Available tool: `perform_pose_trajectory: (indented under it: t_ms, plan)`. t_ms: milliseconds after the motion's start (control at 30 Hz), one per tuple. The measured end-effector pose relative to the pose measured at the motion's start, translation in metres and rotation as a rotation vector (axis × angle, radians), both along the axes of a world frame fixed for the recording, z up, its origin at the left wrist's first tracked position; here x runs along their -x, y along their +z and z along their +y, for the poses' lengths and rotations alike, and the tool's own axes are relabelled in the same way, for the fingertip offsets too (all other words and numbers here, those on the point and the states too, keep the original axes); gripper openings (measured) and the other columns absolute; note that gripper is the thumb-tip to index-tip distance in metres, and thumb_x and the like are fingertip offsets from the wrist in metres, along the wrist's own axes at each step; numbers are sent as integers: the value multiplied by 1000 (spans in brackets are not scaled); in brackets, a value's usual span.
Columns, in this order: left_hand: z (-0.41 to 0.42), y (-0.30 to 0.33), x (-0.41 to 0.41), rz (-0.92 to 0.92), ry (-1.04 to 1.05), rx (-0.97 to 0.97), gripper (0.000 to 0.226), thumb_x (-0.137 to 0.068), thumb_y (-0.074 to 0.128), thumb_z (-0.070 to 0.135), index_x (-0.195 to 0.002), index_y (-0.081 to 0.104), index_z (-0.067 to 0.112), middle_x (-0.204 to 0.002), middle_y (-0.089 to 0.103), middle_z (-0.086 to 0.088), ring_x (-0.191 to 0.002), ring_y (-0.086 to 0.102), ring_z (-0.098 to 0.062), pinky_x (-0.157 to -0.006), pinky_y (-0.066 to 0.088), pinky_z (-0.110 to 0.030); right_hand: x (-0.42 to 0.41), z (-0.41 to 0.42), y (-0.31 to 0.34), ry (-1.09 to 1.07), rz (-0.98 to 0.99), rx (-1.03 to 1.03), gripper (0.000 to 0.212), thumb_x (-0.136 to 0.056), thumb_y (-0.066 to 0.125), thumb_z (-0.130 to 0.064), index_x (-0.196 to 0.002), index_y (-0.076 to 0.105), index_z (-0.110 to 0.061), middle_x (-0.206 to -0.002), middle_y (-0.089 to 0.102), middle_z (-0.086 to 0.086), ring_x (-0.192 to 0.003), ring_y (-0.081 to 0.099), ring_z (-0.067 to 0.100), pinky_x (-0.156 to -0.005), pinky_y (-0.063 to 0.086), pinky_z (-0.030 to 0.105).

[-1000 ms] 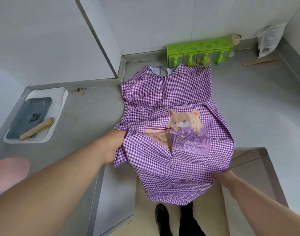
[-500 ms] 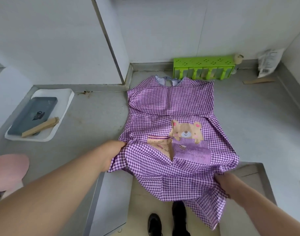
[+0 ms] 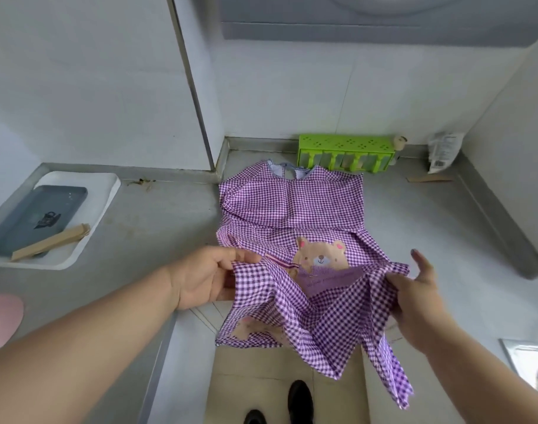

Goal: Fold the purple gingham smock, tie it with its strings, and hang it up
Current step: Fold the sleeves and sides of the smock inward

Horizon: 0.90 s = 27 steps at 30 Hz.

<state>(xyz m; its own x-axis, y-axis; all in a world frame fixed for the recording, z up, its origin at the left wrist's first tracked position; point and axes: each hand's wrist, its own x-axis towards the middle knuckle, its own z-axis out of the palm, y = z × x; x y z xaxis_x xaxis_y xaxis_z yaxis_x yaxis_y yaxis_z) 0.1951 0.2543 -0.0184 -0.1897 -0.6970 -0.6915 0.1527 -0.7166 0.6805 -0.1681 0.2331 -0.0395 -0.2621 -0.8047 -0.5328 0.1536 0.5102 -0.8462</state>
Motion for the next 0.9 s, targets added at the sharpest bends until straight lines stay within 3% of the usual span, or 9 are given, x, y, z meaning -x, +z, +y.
perform_pose_trajectory:
  t_ms: [100, 167, 267, 333, 400, 567, 667, 767, 900]
  plan:
    - [-2, 1, 5, 23, -69, 48, 59, -92, 33, -23, -122, 77, 4, -127, 70, -26, -111, 69, -37, -92, 62, -47, 5, 0, 4, 161, -63, 20, 45, -102, 35, 9, -106, 73, -16, -104, 68, 22, -77, 67, 27, -73, 52, 43]
    - [-2, 2, 13, -56, -120, 142, 57, -92, 42, -28, -115, 80, 8, -124, 74, -21, -111, 72, -34, -97, 62, -48, 5, 2, 5, 325, -64, 26, 54, -89, 33, 21, -105, 74, -10, -109, 72, 20, -89, 71, 30, -83, 56, 45]
    - [-6, 3, 22, -324, -204, 335, 44, -96, 62, -15, -109, 83, 22, -113, 80, -2, -107, 75, -20, -95, 63, -36, 2, 4, 10, 578, 371, 195, 55, -90, 51, 20, -118, 70, -23, -110, 75, 1, -98, 74, 12, -84, 61, 27]
    - [-10, 1, 21, -561, -307, 491, 47, -97, 66, -5, -108, 80, 38, -115, 76, 11, -106, 72, -11, -90, 62, -25, -2, 5, 13, 688, 678, 310, 51, -92, 66, 7, -123, 64, -35, -109, 69, -15, -91, 71, 0, -73, 53, 8]
    - [-12, -3, 19, -781, -443, 647, 49, -96, 66, 2, -113, 72, 48, -124, 67, 18, -107, 67, -5, -91, 60, -27, -2, 5, 12, 744, 868, 371, 51, -89, 75, -3, -124, 62, -38, -109, 61, -20, -93, 65, -2, -69, 46, 1]
    - [-16, -6, 16, -1175, -763, 916, 42, -97, 66, 15, -132, 60, 38, -120, 54, 11, -104, 58, -13, -91, 55, -33, 4, -1, 6, 770, 1046, 501, 24, -81, 86, -9, -96, 76, -24, -92, 54, -24, -76, 57, -4, -62, 35, 6]
    - [-20, -10, 11, -1337, -781, 1172, 34, -83, 82, 29, -113, 65, 29, -106, 60, 6, -103, 57, -19, -102, 47, -34, 12, -7, -4, 690, 1136, 553, 13, -82, 84, -10, -73, 76, -16, -87, 51, -13, -68, 54, 10, -53, 35, 21]
    - [-26, -17, 5, -1411, -746, 1211, 37, -68, 85, 43, -97, 66, 30, -91, 59, 8, -91, 58, -19, -104, 33, -33, 17, -10, -4, 643, 1232, 535, 7, -87, 79, -13, -80, 79, -13, -109, 57, 2, -90, 58, 25, -67, 44, 30]
    - [-30, -20, 9, -1465, -716, 1129, 16, -76, 76, 34, -87, 65, 30, -88, 54, 11, -94, 58, -20, -100, 27, -35, 18, -12, 2, 746, 1299, 559, 17, -90, 73, -12, -105, 79, -17, -116, 70, 2, -98, 68, 32, -72, 48, 31]
